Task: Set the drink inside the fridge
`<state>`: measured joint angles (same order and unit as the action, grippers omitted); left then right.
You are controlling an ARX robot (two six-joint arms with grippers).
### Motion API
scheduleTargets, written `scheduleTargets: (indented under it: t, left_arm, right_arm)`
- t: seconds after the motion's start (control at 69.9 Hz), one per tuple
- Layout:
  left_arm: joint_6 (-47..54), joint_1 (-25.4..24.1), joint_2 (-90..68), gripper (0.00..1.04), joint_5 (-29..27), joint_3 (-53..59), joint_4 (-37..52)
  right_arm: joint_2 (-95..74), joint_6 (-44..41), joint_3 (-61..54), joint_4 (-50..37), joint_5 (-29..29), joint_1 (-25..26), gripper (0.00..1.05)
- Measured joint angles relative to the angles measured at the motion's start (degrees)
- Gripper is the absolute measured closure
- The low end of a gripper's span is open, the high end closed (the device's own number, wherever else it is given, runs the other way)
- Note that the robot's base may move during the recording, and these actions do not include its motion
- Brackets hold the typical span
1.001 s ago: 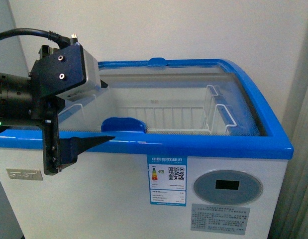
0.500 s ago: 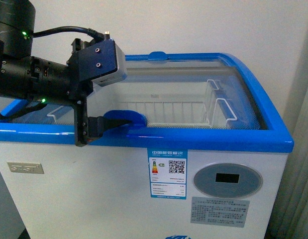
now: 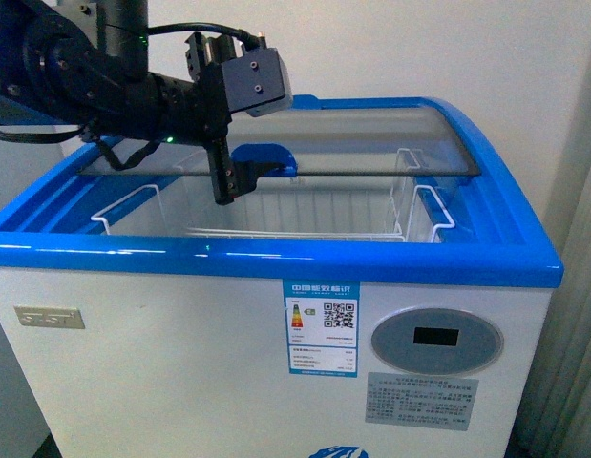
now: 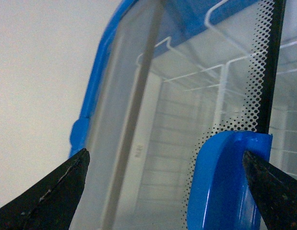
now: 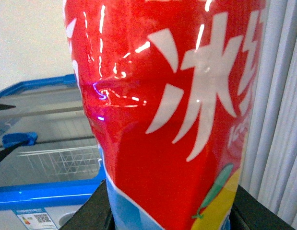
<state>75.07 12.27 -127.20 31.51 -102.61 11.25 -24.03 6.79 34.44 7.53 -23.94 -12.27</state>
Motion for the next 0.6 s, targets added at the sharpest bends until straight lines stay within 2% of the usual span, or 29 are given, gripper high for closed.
scheduleTargets:
  t: [0.129,0.229,0.329,0.515,0.601]
  left_arm:
    - [-0.13,0.72,-6.86,0.08,-5.77,-10.88,1.33]
    - [-1.49,1.2,-10.95,0.08,-12.22,-15.39,6.82]
    - [-4.09,1.38,-11.5,0.08,-15.8,-15.39,9.7]
    - [-14.97,1.99,-7.67,0.08,-31.89,-9.16,10.67]
    - [-23.43,1.9,-2.82,0.08,-33.09,-2.43,9.51]
  right_arm:
    - [0.0,0.0,0.0,0.0,-0.04,0.0,0.67]
    - [0.0,0.0,0.0,0.0,0.0,0.0,0.67]
    - [0.0,0.0,0.0,0.0,-0.02,0.0,0.67]
    - [0.0,0.0,0.0,0.0,0.07,-0.04,0.67]
    - [0.0,0.0,0.0,0.0,-0.11,-0.04,0.67]
